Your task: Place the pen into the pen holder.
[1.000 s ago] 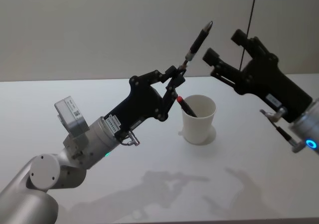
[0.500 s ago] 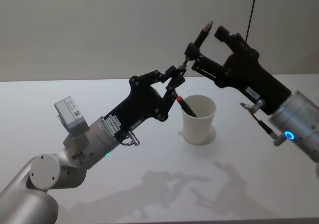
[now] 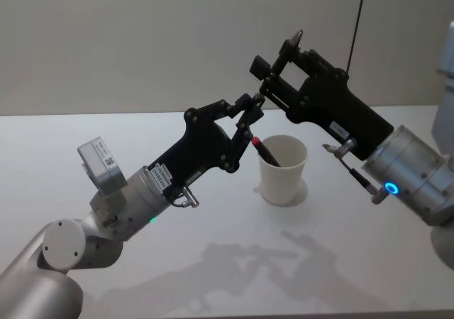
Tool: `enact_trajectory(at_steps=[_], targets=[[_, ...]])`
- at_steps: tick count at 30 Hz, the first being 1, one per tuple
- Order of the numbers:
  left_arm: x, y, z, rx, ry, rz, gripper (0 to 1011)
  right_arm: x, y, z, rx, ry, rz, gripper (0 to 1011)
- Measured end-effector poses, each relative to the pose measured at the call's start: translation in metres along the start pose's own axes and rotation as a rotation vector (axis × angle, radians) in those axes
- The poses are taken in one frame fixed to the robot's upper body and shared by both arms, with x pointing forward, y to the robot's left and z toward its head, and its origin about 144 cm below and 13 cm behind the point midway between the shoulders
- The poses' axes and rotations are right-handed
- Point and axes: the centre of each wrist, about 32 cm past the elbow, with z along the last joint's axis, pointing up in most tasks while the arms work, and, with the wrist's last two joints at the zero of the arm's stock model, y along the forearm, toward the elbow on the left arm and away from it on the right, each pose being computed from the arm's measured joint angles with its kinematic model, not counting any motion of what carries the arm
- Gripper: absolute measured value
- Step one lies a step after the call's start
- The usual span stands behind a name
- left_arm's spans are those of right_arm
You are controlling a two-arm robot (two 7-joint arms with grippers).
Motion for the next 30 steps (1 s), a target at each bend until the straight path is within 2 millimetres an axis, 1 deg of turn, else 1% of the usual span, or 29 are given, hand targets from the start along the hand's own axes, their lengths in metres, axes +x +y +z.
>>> enact_trajectory(at_steps=[2,6,8,9,10,11,12,14,16,18,22,24,25,27,28,29,30], targets=[[0.0,0.0,0.0,0.0,0.0,0.0,176,-0.0005,0.0008,-0.0002,0.0,0.001,0.004,590],[0.0,0.0,0.0,0.0,0.0,0.0,175,-0.0018,0.0023,-0.0005,0.0,0.001,0.013,485],[0.0,0.0,0.0,0.0,0.0,0.0,176,-0.0023,0.0028,-0.0005,0.0,0.001,0.016,400],[0.0,0.0,0.0,0.0,0.0,0.0,176,-0.0024,0.0029,-0.0005,0.0,0.001,0.017,386],[0.0,0.0,0.0,0.0,0.0,0.0,176,-0.0029,0.0032,-0.0002,0.001,0.001,0.02,336],[0.0,0.0,0.0,0.0,0.0,0.0,176,-0.0031,0.0033,0.0,0.001,0.001,0.022,327],[0.0,0.0,0.0,0.0,0.0,0.0,175,-0.0035,0.0036,0.0004,0.003,0.001,0.024,259],[0.0,0.0,0.0,0.0,0.0,0.0,175,-0.0039,0.0037,0.0007,0.004,0.002,0.026,219],[0.0,0.0,0.0,0.0,0.0,0.0,175,-0.0042,0.0037,0.0013,0.006,0.002,0.028,144],[0.0,0.0,0.0,0.0,0.0,0.0,175,-0.0045,0.0037,0.0018,0.007,0.003,0.03,126],[0.0,-0.0001,0.0001,-0.001,-0.001,0.0,179,-0.0048,0.0036,0.0026,0.01,0.004,0.032,126],[0.0,-0.0001,0.0001,-0.001,-0.001,0.0,263,-0.0052,0.0036,0.0035,0.014,0.005,0.033,126],[0.0,-0.0001,0.0001,-0.001,-0.001,0.0,280,-0.0052,0.0035,0.0037,0.015,0.005,0.033,126],[0.0,0.0,0.0,-0.001,-0.001,0.0,348,-0.0052,0.0033,0.0041,0.017,0.005,0.033,126],[0.0,0.0,0.0,-0.001,-0.001,0.0,348,-0.0052,0.0032,0.0043,0.017,0.006,0.033,126],[0.0,-0.0001,0.0001,-0.001,-0.001,0.0,396,-0.0052,0.003,0.0047,0.018,0.006,0.033,126],[0.0,0.0,0.0,0.0,-0.001,0.0,416,-0.0053,0.003,0.0048,0.019,0.006,0.033,126]])
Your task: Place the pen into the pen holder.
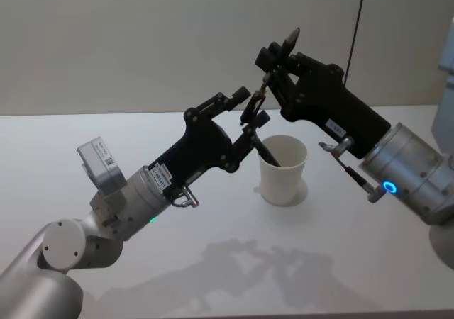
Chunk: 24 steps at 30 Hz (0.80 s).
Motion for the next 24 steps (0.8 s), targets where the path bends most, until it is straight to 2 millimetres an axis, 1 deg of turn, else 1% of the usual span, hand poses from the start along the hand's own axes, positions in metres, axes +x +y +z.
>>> enact_trajectory(at_steps=[1,2,3,4,6,7,8,10,11,13,15,16,17,20,24], targets=[[0.0,0.0,0.0,0.0,0.0,0.0,477,0.0,-0.0002,0.0003,0.001,0.0,0.0,126],[0.0,0.0,0.0,0.0,0.0,0.0,490,0.0,-0.0002,0.0003,0.001,0.0,0.0,126],[0.0,0.0,0.0,0.0,0.0,0.0,536,-0.0001,-0.0004,0.0007,0.002,0.0,0.0,126],[0.0,0.0,0.0,0.0,0.0,0.0,549,-0.0001,-0.0004,0.0009,0.003,0.001,0.0,126],[0.0,0.0,0.0,0.001,0.0,0.0,634,0.0,-0.0009,0.0013,0.004,0.001,-0.001,126],[0.0,0.0,0.0,0.001,0.001,0.0,634,0.0,-0.001,0.0015,0.005,0.001,-0.001,126],[0.0,0.0,0.0,0.001,0.001,0.0,691,0.0,-0.0012,0.0017,0.005,0.001,-0.001,126],[0.0,0.0,0.0,0.001,0.001,0.0,739,0.0001,-0.0017,0.0022,0.006,0.002,-0.002,126],[0.0,0.0,0.0,0.001,0.001,0.0,796,0.0002,-0.0019,0.0023,0.007,0.002,-0.002,126],[0.0,0.0,0.0,0.001,0.001,0.0,826,0.0004,-0.0026,0.0029,0.008,0.001,-0.004,126],[0.0,0.0,0.0,0.001,0.001,0.0,901,0.0008,-0.0035,0.0032,0.009,0.001,-0.007,126],[0.0,0.0001,0.0,0.001,0.001,0.0,918,0.0009,-0.0038,0.0034,0.01,0.0,-0.008,126],[0.0,0.0,0.0,0.001,0.001,0.0,964,0.0013,-0.0044,0.0037,0.01,-0.002,-0.012,126],[0.0,0.0,0.0,0.001,0.001,0.0,1003,0.0019,-0.0055,0.0042,0.012,-0.004,-0.019,126],[0.0,0.0,0.0,0.0,0.001,0.0,1004,0.0038,-0.0083,0.0046,0.013,-0.013,-0.034,126]])
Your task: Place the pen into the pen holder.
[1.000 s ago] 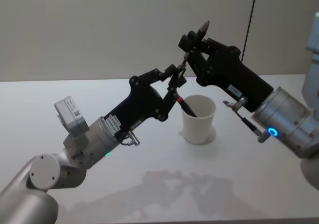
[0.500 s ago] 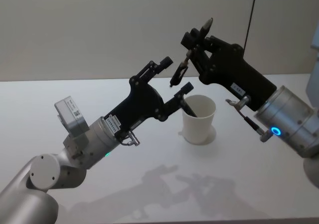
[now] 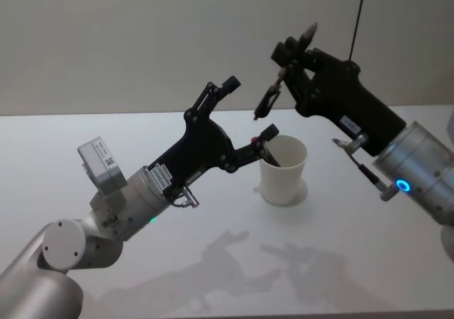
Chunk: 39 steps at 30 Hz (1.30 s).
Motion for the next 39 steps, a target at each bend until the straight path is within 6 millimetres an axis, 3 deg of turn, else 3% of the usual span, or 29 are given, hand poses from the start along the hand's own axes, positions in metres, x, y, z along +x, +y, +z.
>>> enact_trajectory(at_steps=[19,39], targets=[[0.0,0.0,0.0,0.0,0.0,0.0,1004,0.024,-0.019,-0.009,-0.023,-0.071,-0.163,126],[0.0,0.0,0.0,0.0,0.0,0.0,1004,0.052,-0.019,-0.052,-0.068,-0.12,-0.281,126]])
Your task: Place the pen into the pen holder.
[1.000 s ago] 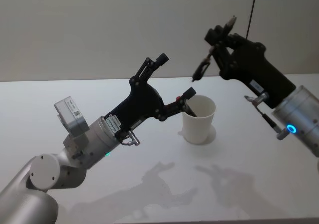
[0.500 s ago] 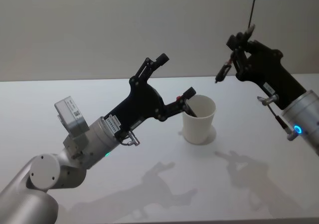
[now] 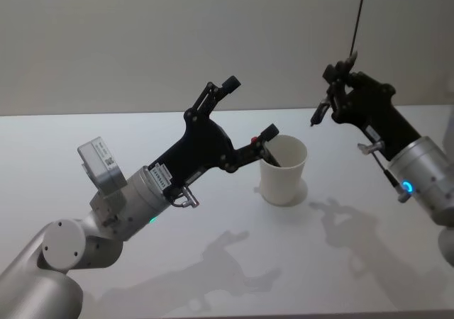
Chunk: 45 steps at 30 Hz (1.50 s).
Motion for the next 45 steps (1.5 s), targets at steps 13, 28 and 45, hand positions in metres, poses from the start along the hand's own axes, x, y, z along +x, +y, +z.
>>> enact_trajectory(at_steps=[13,28,45], targets=[[0.0,0.0,0.0,0.0,0.0,0.0,1004,0.001,0.02,-0.031,-0.044,-0.021,-0.015,126],[0.0,0.0,0.0,0.0,0.0,0.0,1004,-0.006,0.045,-0.065,-0.12,-0.044,-0.001,202],[0.0,0.0,0.0,0.0,0.0,0.0,1004,-0.011,0.053,-0.077,-0.154,-0.054,0.01,754]])
